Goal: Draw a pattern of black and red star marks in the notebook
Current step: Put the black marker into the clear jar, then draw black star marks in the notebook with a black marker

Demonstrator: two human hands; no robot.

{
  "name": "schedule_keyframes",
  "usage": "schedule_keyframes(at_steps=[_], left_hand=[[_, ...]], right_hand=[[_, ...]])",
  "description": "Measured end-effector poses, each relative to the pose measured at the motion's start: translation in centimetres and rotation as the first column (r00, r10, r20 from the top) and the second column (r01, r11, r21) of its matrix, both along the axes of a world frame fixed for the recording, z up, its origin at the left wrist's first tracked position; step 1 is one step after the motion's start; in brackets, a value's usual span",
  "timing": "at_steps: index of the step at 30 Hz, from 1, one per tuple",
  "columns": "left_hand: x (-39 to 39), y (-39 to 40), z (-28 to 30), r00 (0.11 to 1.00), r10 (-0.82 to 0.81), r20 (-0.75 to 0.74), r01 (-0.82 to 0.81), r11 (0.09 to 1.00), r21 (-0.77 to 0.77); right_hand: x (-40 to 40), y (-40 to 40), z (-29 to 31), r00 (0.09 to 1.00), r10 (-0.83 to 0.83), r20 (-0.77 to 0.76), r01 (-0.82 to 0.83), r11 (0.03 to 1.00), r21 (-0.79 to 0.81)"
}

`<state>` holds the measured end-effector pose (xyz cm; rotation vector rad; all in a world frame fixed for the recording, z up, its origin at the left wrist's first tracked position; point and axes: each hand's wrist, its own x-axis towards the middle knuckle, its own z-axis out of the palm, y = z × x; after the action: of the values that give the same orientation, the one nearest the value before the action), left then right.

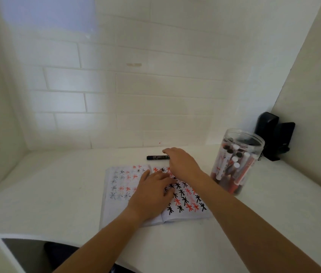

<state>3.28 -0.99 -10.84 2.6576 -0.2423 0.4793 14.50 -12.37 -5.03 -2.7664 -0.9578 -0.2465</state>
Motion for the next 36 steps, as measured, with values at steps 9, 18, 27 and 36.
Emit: schedule_keyframes(at_steps=[9, 18, 27, 36], left_hand=[[-0.1, 0.0, 0.2, 1.000, -0.004, 0.006, 0.004, 0.999, -0.036], [-0.9, -0.2, 1.2, 0.993, 0.022, 0.118, 0.009, 0.967, -0.255], [-0.9, -0.1, 0.9, 0.971, -0.021, 0.237, 0.031, 0.999, -0.040], [-1.2, -0.8, 0.9, 0.953, -0.146, 0.264, 0.103, 0.980, 0.169]], right_hand=[[3.3, 0.6, -2.6, 0.985, -0.112, 0.128, 0.103, 0.992, 0.072], [-6.5, -4.2, 0.8, 0.877, 0.218, -0.429, 0.266, 0.523, 0.810], [-8.5, -11.6, -1.0, 0.756, 0.355, -0.550, 0.414, 0.391, 0.822], [-9.6, -8.4, -4.3, 0.876, 0.140, 0.461, -0.218, 0.968, 0.121]])
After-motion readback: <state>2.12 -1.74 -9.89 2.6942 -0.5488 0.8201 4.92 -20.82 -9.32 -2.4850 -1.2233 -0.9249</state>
